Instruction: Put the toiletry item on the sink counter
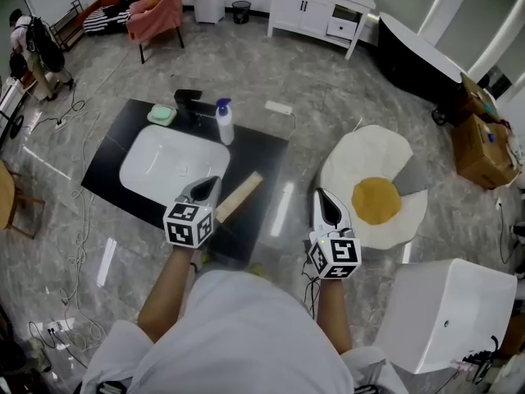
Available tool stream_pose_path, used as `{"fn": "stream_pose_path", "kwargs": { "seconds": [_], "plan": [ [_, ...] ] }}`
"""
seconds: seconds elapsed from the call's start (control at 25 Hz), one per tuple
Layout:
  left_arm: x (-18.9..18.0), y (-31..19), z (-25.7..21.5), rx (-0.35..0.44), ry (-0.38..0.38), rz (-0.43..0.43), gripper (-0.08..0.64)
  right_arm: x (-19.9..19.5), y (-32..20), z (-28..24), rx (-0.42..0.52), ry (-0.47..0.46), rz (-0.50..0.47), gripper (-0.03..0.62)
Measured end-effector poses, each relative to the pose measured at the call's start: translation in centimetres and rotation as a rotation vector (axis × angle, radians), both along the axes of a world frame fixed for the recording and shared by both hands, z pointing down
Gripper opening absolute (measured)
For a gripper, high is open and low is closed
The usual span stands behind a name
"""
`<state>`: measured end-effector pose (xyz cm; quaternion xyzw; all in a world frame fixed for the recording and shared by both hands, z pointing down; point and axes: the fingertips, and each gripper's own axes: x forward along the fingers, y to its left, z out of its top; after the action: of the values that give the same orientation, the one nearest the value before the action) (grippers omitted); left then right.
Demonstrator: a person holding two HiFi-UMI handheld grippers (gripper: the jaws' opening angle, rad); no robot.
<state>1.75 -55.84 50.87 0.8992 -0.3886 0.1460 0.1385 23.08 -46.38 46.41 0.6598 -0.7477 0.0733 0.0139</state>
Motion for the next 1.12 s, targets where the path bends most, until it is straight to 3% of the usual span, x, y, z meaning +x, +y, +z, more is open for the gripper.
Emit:
{"fn": "stream_pose_path", "kwargs": {
  "seconds": [0.6,1.12],
  "plan": [
    [-0.3,-1.4,-9.5,0.231,0.055,-0.037,-0.002,2.9,-0.4,-1.9,0.016,0.028,0.029,0.003],
    [-1.3,-2.1,-11.4,0.287,0.073,-0.061,-0.002,3.7,-1.3,-3.3,0.041,0.058,0.027,0.003]
  ]
}}
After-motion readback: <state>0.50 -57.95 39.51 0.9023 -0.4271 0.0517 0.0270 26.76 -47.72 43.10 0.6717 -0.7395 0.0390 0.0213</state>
